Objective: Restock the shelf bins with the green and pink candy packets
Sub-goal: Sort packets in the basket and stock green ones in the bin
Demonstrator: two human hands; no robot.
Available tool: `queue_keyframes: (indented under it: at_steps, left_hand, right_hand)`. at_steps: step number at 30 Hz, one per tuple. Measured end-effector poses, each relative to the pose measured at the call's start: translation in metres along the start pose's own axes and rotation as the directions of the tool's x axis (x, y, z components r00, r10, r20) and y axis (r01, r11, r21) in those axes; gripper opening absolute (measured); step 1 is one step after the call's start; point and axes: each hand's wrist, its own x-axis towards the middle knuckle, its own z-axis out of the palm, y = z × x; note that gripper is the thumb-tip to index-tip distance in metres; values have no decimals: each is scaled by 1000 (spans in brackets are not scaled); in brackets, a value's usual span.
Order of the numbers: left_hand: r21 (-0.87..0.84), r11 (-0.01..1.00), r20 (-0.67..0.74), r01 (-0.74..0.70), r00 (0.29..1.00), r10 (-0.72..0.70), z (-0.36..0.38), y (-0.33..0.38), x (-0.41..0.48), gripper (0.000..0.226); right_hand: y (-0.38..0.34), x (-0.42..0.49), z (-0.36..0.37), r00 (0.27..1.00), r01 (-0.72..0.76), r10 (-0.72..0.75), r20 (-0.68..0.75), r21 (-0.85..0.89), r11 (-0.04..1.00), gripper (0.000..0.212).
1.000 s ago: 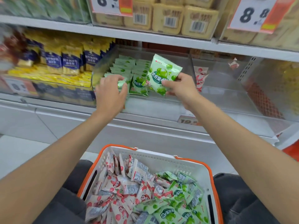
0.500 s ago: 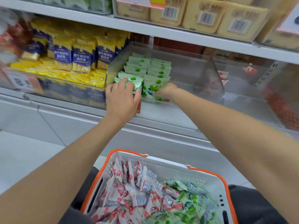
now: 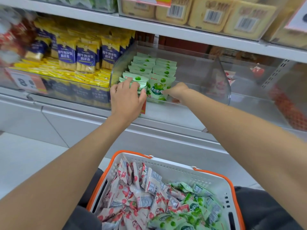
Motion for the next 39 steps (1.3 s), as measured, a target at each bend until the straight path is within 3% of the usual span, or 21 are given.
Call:
queue_keyframes:
  at_steps: [3, 5, 7, 9, 12, 15, 17, 20, 22, 24, 26, 29, 33, 36, 39]
  left_hand:
    - [-69, 997, -73, -34, 997, 29, -10, 10, -4, 28]
    - [-157, 983, -122, -96, 990, 77, -18, 24, -14, 20]
    - [-340, 937, -70, -80, 996, 60, -23, 41, -31, 21]
    - [-465, 885, 45, 22, 999, -1, -21, 57, -53, 23]
    - [-481, 844, 332, 238, 940, -76, -7, 71, -93, 23]
    - [-323, 888, 656, 327, 754, -39, 12, 66, -137, 22]
    - [-214, 934, 777, 286, 630, -15, 22, 57, -162, 22]
    - [-86, 979, 873, 183, 487, -14, 32, 49, -186, 27]
    - [-37, 990, 904, 136, 427, -25, 34, 52, -191, 23]
    - [-35, 994, 911, 100, 412, -9, 34, 57, -190, 21]
    - [-61, 994, 907, 96, 420, 15, 36, 60, -190, 23]
    - [-85, 992, 916, 93, 399, 41, 39, 63, -191, 25]
    - [-76, 994, 932, 76, 359, 43, 36, 70, -189, 17]
    - [-63, 992, 929, 108, 371, 18, 27, 75, -184, 23]
    - [-64, 980, 938, 186, 347, -4, 20, 77, -180, 45]
  right_hand:
    - [12, -23, -21, 950, 202, -254, -183, -261, 944, 13]
    - [21, -48, -32, 858, 398, -461, -229, -272, 876, 17]
    - [33, -80, -36, 768, 543, -600, -222, -271, 795, 16]
    - [53, -105, -35, 742, 592, -647, -176, -283, 755, 15]
    - [100, -130, -24, 831, 541, -556, 21, -266, 798, 13]
    - [171, -146, -8, 898, 376, -262, 355, -304, 876, 9]
    - [226, -152, 5, 868, 277, -44, 495, -407, 870, 15]
    - [276, -170, 27, 772, 305, 209, 600, -639, 706, 25]
    - [284, -186, 39, 720, 377, 200, 665, -617, 691, 30]
    - [281, -198, 49, 699, 449, 91, 709, -534, 716, 37]
    - [284, -204, 59, 695, 513, -36, 719, -460, 724, 47]
    - [294, -212, 70, 698, 525, -37, 716, -476, 706, 51]
    - [296, -216, 77, 765, 522, -111, 635, -509, 684, 17]
    - [274, -210, 71, 867, 408, -181, 465, -454, 792, 22]
    - [234, -197, 52, 961, 190, -134, 241, -226, 955, 27]
